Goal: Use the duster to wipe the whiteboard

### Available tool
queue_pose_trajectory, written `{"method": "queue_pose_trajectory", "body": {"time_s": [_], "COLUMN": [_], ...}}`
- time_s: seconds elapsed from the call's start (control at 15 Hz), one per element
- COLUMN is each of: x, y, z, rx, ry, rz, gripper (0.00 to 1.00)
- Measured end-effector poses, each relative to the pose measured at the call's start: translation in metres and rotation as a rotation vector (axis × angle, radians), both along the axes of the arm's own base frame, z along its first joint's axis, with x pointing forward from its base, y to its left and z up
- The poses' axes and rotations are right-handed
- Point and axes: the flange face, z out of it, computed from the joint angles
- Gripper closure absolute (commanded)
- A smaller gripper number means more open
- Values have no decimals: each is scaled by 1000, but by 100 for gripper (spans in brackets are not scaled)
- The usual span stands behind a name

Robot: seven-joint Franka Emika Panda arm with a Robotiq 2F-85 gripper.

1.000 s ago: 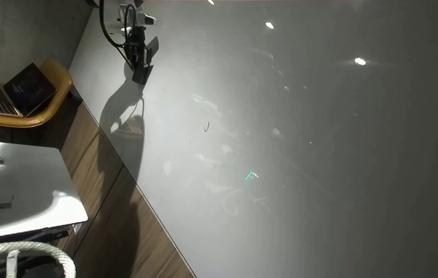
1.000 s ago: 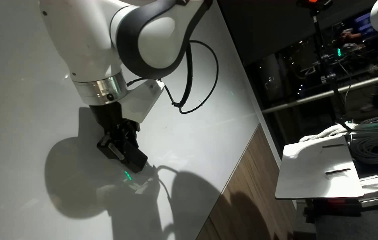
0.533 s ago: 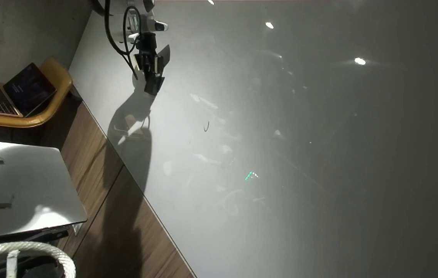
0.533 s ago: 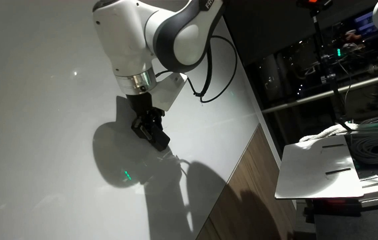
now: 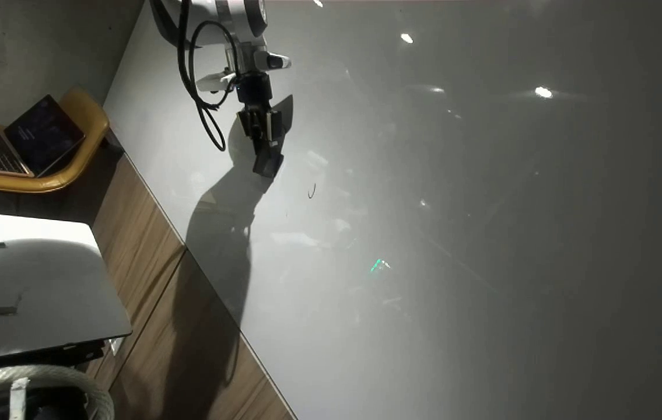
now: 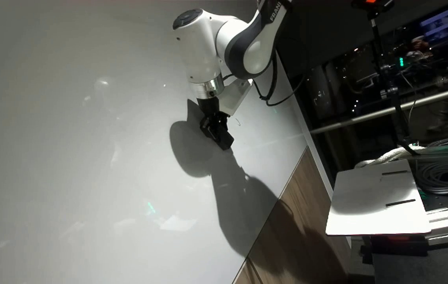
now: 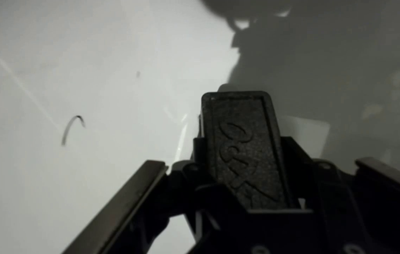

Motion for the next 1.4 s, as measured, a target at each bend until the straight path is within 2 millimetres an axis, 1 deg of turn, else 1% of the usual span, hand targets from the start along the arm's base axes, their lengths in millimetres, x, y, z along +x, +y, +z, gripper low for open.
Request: {"method": "queue_pose_trajectory", "body": {"time_s": [0.2, 0.47, 0.67, 0.73, 0.8, 0.87, 0.93, 1.0, 1.2, 1.4], "x": [0, -2, -6, -8, -8, -9, -9, -9, -11, -14], "y": [-76, -191, -279, -301, -314, -319, -317, -310, -269, -222], "z": [3, 11, 23, 27, 28, 26, 25, 22, 15, 17], "rx": [16, 37, 38, 39, 43, 48, 56, 68, 114, 139], "ry": [-23, -70, -121, -134, -140, -141, -140, -137, -124, -113], "rz": [-99, -218, -263, -271, -275, -272, -268, -261, -205, -126], "gripper": [71, 71, 71, 71, 71, 71, 71, 71, 71, 71]}}
